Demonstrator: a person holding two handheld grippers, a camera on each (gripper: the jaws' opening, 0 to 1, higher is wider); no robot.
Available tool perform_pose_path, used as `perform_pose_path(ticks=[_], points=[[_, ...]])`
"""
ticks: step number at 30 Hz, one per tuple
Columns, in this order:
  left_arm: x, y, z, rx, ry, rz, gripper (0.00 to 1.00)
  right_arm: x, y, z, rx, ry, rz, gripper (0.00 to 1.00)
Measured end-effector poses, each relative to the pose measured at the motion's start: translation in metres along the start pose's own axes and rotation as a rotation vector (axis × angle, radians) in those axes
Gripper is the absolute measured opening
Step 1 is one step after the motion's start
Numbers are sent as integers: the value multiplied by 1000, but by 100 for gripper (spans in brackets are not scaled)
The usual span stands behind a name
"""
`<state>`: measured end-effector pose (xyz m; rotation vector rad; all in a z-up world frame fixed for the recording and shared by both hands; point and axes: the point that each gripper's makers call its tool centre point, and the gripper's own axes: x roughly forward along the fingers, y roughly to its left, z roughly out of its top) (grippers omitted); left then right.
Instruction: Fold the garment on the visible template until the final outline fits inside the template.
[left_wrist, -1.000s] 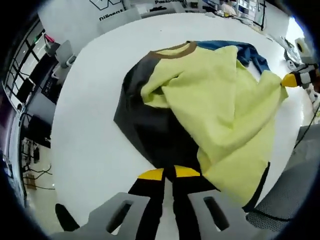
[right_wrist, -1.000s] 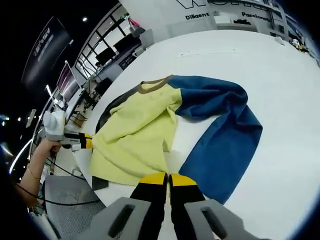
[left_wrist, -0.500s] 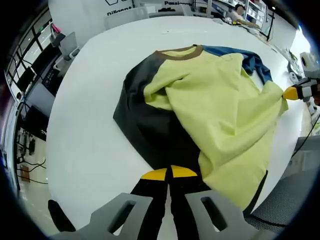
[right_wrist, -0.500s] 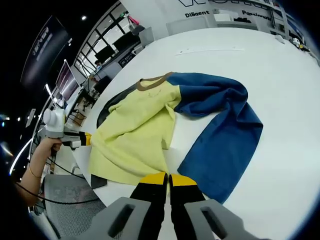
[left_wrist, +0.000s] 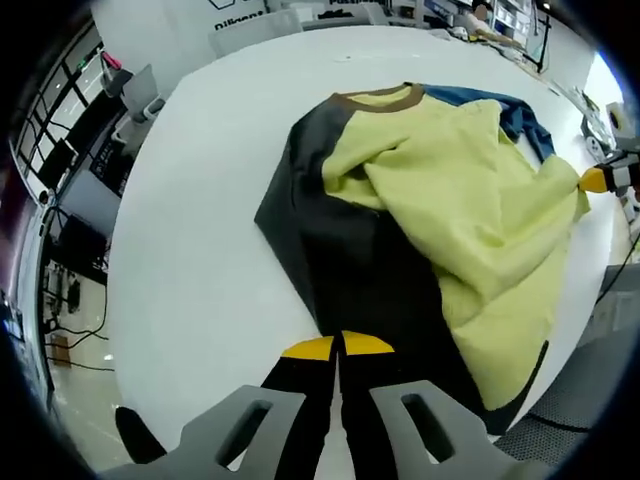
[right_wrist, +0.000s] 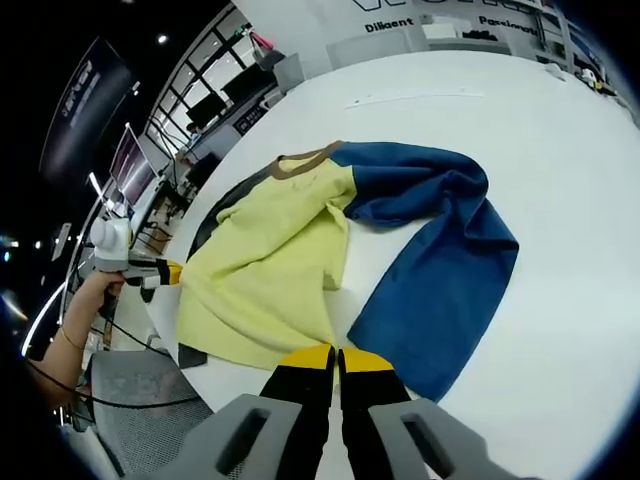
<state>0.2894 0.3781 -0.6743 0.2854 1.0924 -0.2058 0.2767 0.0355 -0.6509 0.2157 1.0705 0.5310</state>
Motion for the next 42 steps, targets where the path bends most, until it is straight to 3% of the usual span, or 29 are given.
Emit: perform_pose_path(ticks=[6, 11, 35, 42], points=[[2, 26, 4, 55, 36, 68, 5, -3, -6, -2, 5, 5, -8, 0], [7, 54, 13, 77, 55, 119, 5, -6, -18, -13, 47, 32, -10, 0], [21, 115, 77, 178, 38, 275, 5, -17, -21, -46, 113, 144, 23, 0], [23, 138, 94, 145, 44, 309, 5, -20, -25, -58, 124, 174, 22, 0]])
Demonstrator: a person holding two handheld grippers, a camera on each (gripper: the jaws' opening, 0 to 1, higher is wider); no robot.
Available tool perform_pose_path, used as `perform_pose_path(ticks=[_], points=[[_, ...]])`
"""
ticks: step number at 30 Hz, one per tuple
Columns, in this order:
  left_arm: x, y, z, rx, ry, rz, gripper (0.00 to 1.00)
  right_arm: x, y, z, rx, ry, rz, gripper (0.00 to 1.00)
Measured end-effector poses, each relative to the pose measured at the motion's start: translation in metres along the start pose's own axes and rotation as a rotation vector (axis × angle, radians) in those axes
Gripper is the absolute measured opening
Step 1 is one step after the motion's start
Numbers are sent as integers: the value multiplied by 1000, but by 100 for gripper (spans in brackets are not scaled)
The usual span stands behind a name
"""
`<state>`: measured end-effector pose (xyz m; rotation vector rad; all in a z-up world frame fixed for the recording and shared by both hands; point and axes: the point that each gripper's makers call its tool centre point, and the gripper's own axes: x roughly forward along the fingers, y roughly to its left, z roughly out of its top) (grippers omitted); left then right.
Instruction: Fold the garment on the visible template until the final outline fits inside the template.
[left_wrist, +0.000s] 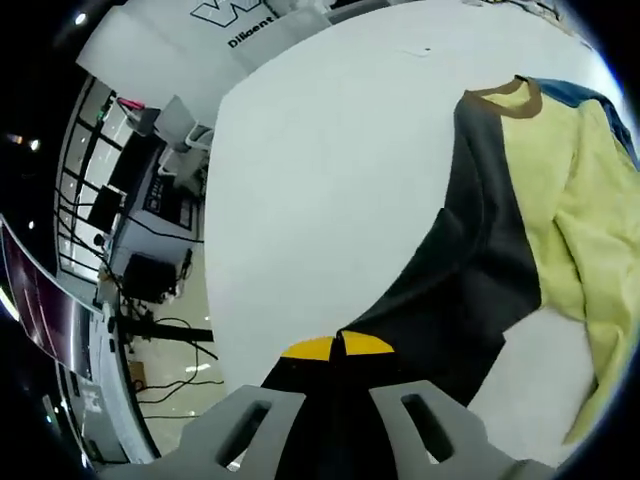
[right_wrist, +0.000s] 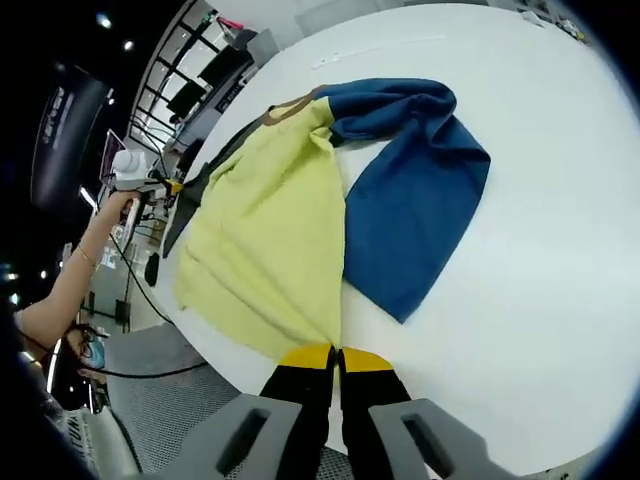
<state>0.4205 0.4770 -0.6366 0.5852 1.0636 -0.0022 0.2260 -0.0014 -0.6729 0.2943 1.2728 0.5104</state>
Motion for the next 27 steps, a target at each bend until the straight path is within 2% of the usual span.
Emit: perform_pose_path(ticks=[2, 5, 7, 9, 10, 11, 13, 15, 16, 18, 20, 25, 27], points=[[0, 4, 3, -5, -6, 15, 5, 0, -3, -3, 5, 6, -6, 0], [-1, 2, 7, -18, -16, -1, 5, -1, -2, -4, 5, 4, -4, 0], [-4, -9, 9, -65, -23, -56, 5, 0, -2, -3, -41, -2, -10, 0], [-8, -22, 22, -134, -111, -135, 5, 0, -2, -1, -143, -9, -29, 0], [-9, -24, 23, -139, -118, -144, 7, 0, -2, -1, -162, -8, -33, 0], [-14, -27, 29, -101, -156, -153, 12, -1, -2, 2, -238, -13, -58, 0], [-20, -33, 31, -13, -172, -140, 31, -2, 1, 3, -243, -17, -61, 14], [-27, -41, 33, -8, -192, -151, 41, -3, 6, 8, -249, -40, -47, 25], [-29, -45, 34, -23, -200, -162, 43, -4, 8, 10, -260, -49, -41, 25], [-36, -60, 36, -69, -232, -217, 43, -5, 11, 13, -289, -61, -40, 23], [-41, -73, 36, -82, -244, -262, 44, -4, 11, 16, -304, -72, -49, 24], [-46, -85, 31, -49, -240, -256, 43, -4, 9, 19, -324, -81, -68, 28], [-48, -96, 26, -57, -230, -279, 44, -3, 11, 21, -329, -92, -65, 30]])
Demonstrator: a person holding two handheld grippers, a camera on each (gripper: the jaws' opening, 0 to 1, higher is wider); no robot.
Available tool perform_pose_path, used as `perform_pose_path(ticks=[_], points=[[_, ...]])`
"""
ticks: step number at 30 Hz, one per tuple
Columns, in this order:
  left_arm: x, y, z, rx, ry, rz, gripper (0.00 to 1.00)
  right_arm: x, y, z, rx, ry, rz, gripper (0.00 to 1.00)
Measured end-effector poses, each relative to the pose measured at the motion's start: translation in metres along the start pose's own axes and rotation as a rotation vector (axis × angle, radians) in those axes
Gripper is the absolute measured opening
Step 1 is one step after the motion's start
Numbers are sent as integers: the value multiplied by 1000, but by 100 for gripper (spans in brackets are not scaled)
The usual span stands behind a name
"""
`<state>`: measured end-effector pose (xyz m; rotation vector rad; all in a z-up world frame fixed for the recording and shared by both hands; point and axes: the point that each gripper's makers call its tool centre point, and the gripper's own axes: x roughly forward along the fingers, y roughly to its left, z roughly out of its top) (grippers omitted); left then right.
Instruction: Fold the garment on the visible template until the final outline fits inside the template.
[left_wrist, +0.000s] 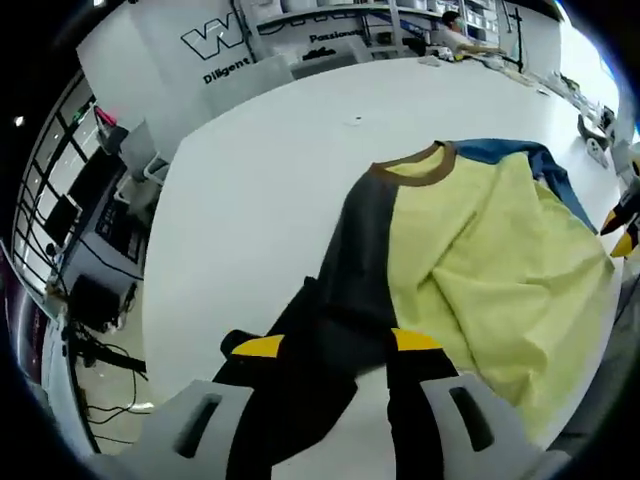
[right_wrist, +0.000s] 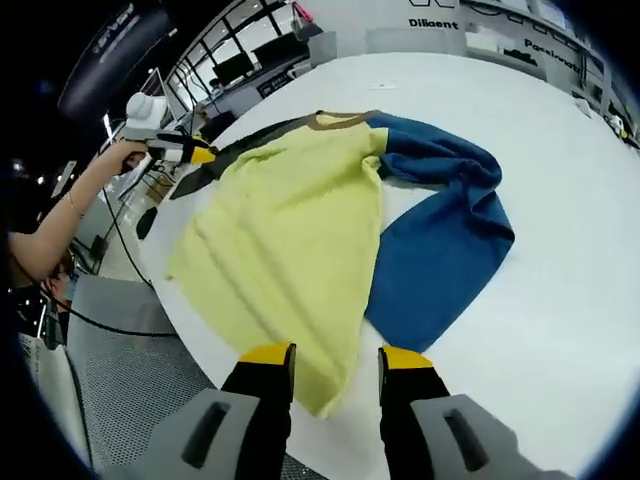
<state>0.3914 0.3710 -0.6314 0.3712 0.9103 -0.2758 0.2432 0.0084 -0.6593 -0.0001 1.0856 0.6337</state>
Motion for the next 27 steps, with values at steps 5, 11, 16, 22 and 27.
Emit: perform_pose_path(ticks=[5, 11, 16, 22, 27], points=[[0, -14, -3, -63, -7, -43, 47, 1, 1, 8, -38, -46, -8, 34], [3, -20, -4, -125, -11, -63, 46, 8, 1, 5, -49, -46, -9, 38], [7, -34, -9, -186, 15, -98, 46, 16, 1, 2, -43, -49, -18, 37], [14, -42, -13, -191, 27, -106, 44, 19, 0, -2, -32, -38, -28, 36], [20, -47, -13, -180, 20, -120, 43, 21, 1, -5, -70, -15, -56, 34]])
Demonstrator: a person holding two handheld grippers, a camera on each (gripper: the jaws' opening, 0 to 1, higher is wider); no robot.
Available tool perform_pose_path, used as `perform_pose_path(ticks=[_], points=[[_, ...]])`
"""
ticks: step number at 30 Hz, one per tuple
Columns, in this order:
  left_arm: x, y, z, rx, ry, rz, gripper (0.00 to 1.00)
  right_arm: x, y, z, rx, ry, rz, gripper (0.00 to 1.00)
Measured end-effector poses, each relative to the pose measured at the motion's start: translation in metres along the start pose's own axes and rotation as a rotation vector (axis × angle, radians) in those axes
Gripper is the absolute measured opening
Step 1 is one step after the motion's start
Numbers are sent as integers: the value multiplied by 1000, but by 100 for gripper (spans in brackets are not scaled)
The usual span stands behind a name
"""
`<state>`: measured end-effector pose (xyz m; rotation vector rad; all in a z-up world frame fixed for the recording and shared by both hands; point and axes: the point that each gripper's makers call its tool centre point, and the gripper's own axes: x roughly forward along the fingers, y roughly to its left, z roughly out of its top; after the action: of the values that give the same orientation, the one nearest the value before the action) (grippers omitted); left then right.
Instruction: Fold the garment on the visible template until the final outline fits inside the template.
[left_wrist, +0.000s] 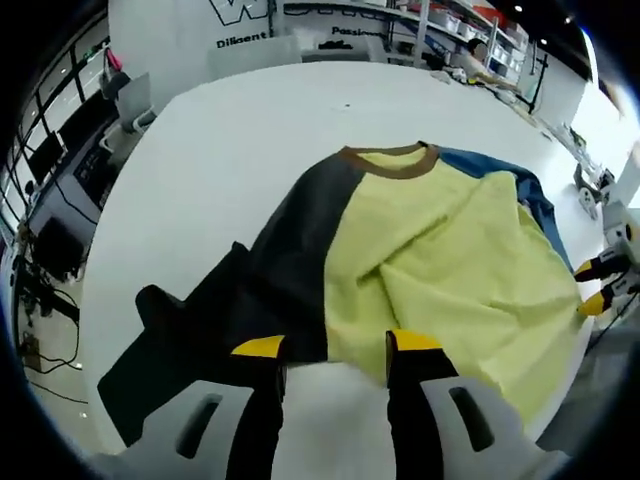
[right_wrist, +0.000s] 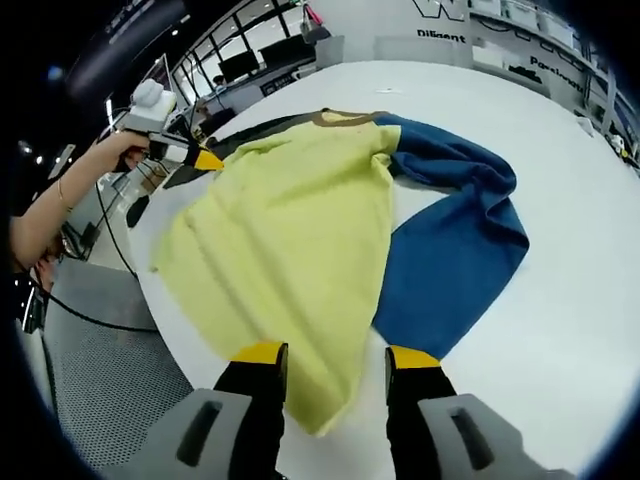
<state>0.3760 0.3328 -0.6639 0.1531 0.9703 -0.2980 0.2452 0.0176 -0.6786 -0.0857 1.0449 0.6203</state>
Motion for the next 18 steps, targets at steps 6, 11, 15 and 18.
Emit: perform_pose_path(ticks=[6, 11, 15, 18], points=[[5, -2, -2, -21, 13, -14, 38, 1, 0, 1, 4, 1, -6, 33], [10, -6, -4, 8, 24, 0, 31, 2, 0, 1, -15, 4, -26, 31], [10, -4, -4, 19, 37, 12, 27, 2, 0, 0, -22, 7, -31, 29], [10, -4, -4, 36, 38, 15, 22, 2, -2, -2, -34, 18, -46, 24]])
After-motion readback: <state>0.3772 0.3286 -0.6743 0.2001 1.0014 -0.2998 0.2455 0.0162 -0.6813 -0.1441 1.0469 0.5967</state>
